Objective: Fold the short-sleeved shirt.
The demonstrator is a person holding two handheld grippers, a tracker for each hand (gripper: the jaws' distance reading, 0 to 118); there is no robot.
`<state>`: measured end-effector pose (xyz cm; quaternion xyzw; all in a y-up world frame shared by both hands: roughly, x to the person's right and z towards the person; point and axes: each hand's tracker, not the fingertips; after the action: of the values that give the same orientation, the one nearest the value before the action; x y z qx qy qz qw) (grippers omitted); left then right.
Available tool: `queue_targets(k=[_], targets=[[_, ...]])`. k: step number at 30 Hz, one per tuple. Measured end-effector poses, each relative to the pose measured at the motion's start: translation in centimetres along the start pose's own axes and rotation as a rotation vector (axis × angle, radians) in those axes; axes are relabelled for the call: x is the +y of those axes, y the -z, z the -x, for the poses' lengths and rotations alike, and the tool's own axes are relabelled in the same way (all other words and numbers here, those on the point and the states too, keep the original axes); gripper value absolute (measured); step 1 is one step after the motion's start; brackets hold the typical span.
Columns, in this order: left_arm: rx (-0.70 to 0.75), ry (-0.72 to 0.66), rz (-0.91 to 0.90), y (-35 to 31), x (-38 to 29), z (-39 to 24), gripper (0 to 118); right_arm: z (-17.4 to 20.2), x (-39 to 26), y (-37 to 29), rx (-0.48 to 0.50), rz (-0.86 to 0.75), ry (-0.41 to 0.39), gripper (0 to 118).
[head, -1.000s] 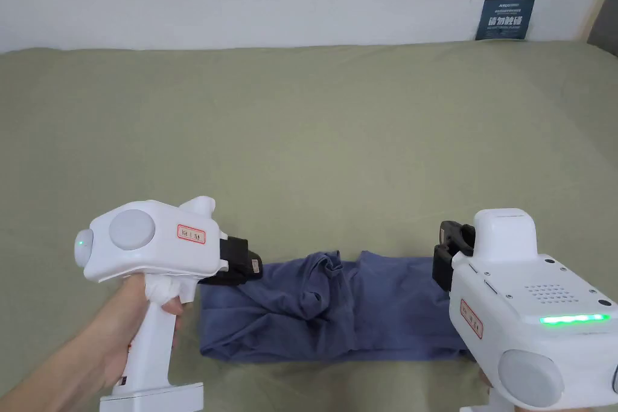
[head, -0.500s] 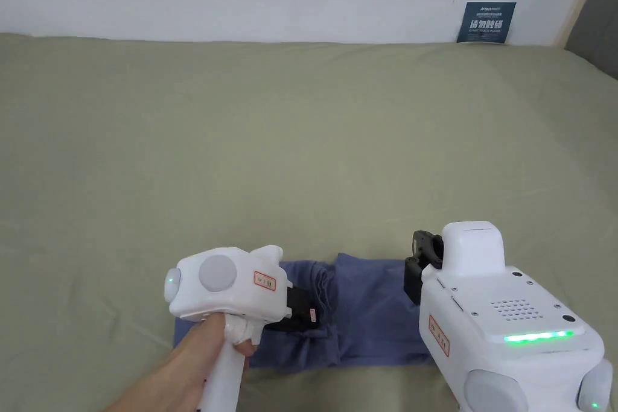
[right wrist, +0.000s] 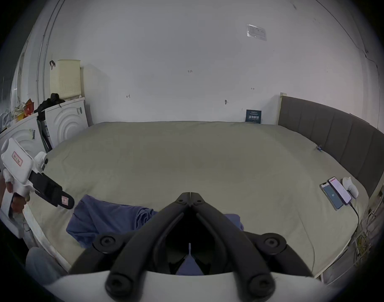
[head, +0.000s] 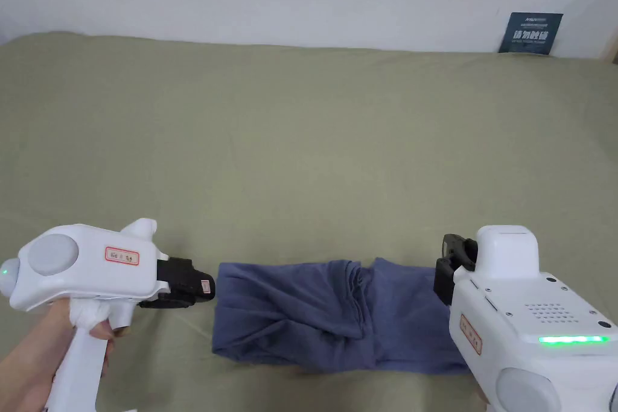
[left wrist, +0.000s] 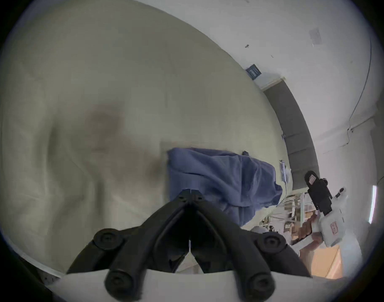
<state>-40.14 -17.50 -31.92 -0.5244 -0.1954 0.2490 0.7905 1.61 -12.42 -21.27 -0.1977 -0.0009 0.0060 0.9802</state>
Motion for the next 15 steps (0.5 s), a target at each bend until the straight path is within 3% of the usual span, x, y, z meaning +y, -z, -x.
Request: queue_targets(k=[2, 3, 4, 5, 10, 11, 12, 13, 14, 15], targets=[[-0.041, -0.015, 0.021, 0.7, -0.1, 0.6, 6, 0.3, 0.1, 0.1, 0.007, -0.001, -0.001, 0], [-0.083, -0.025, 0.038, 1.2, 0.0, 0.7, 34, 0.5, 0.2, 0.2, 0.009, -0.001, -0.003, 0], [-0.116, -0.032, 0.043, 1.6, 0.0, 0.8, 82, 0.6, 0.2, 0.4, 0.01, -0.002, -0.008, 0], [-0.137, -0.029, 0.038, 2.3, -0.1, 0.9, 118, 0.8, 0.3, 0.5, 0.007, -0.003, -0.017, 0], [-0.207, -0.045, 0.095, 6.0, 0.4, 1.2, 106, 0.6, 0.3, 0.9, 0.005, 0.006, -0.019, 0], [-0.227, -0.064, 0.11, 6.3, 0.0, 0.6, 90, 0.5, 0.3, 1.1, 0.0, 0.011, -0.021, 0], [-0.264, -0.088, 0.083, 6.7, -0.1, 0.5, 65, 0.4, 0.2, 1.1, -0.002, 0.012, -0.021, 0], [-0.298, -0.106, 0.069, 7.0, 0.0, 0.3, 26, 0.3, 0.2, 1.2, -0.008, 0.015, -0.019, 0], [-0.273, -0.138, 0.063, 7.3, -0.2, 0.2, 26, 0.0, 0.2, 1.2, -0.008, 0.018, -0.015, 0], [-0.215, -0.135, 0.074, 8.2, -0.1, 0.1, 15, -0.2, 0.2, 1.2, -0.008, 0.021, -0.013, 0]])
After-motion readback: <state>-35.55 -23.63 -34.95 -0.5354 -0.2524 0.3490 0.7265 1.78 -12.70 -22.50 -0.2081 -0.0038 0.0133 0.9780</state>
